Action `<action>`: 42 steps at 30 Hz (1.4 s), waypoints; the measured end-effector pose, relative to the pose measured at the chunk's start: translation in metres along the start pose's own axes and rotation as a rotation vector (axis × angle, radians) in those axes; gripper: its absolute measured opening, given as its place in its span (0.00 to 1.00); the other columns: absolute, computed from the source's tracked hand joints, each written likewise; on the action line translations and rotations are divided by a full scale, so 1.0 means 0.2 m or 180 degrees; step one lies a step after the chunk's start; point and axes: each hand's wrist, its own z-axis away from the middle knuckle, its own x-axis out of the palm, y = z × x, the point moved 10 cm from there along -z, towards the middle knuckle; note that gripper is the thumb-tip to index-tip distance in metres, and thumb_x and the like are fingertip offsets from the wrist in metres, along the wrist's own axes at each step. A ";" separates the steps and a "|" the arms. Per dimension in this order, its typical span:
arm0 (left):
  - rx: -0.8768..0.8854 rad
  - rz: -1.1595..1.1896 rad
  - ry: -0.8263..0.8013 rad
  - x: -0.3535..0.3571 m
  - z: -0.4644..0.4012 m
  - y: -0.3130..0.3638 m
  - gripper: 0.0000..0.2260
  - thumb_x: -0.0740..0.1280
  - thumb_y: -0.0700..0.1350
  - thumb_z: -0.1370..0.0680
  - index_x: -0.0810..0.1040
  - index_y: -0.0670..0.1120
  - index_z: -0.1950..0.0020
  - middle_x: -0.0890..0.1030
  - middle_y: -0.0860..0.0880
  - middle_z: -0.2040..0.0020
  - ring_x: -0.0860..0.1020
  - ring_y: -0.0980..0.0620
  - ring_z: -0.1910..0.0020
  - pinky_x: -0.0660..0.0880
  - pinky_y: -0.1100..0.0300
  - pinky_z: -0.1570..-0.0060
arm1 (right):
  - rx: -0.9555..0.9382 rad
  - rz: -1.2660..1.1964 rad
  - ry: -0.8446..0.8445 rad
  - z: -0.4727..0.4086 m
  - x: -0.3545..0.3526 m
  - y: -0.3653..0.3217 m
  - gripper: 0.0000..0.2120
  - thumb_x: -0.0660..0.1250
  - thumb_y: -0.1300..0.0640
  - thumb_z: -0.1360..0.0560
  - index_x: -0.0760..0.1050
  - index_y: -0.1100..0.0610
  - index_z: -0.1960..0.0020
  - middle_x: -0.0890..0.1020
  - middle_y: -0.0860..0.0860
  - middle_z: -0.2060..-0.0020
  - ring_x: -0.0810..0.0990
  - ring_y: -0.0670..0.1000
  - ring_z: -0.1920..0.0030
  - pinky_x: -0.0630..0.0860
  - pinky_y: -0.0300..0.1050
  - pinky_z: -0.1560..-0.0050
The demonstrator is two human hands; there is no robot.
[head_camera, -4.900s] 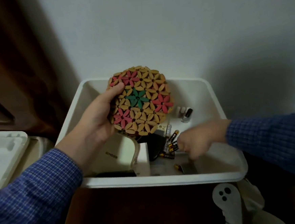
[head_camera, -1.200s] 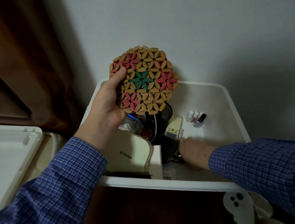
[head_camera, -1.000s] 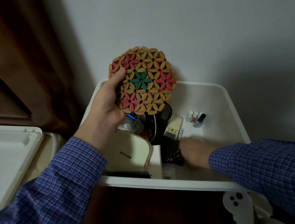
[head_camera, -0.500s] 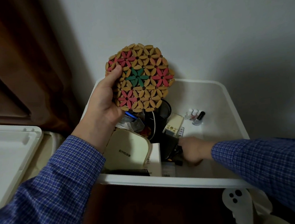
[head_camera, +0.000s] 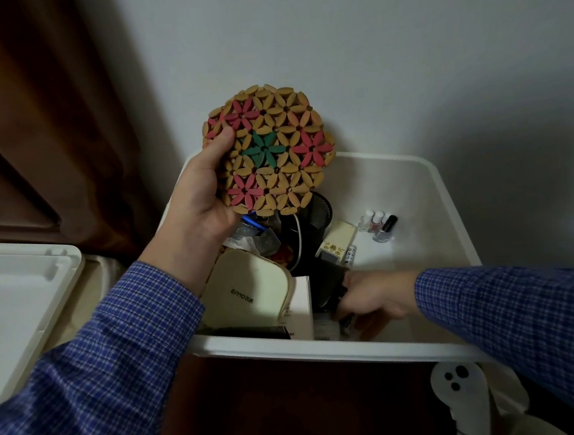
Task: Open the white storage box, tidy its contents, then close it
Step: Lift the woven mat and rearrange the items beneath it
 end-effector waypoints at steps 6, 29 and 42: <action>0.0016 0.0060 -0.0006 0.00 0.00 0.00 0.13 0.67 0.45 0.19 0.79 0.40 0.38 0.84 0.39 0.41 0.83 0.38 0.43 0.81 0.39 0.50 | 0.0093 -0.0054 0.0121 -0.01 -0.03 0.02 0.10 0.63 0.60 0.18 0.74 0.56 0.37 0.80 0.59 0.47 0.82 0.58 0.52 0.84 0.54 0.56; 0.0053 0.0027 0.0051 0.00 0.00 0.01 0.12 0.67 0.45 0.20 0.79 0.41 0.38 0.84 0.39 0.41 0.83 0.38 0.43 0.79 0.36 0.47 | -0.0171 0.1452 0.1156 -0.01 -0.16 -0.06 0.12 0.61 0.62 0.19 0.75 0.62 0.38 0.81 0.58 0.42 0.82 0.57 0.43 0.78 0.45 0.50; 0.0084 0.0004 -0.0018 -0.01 0.00 0.01 0.12 0.67 0.45 0.20 0.88 0.41 0.53 0.85 0.39 0.44 0.84 0.39 0.45 0.82 0.41 0.55 | -0.0052 0.1887 0.1406 -0.04 -0.28 0.00 0.06 0.64 0.66 0.23 0.74 0.58 0.49 0.75 0.52 0.58 0.75 0.50 0.58 0.71 0.41 0.60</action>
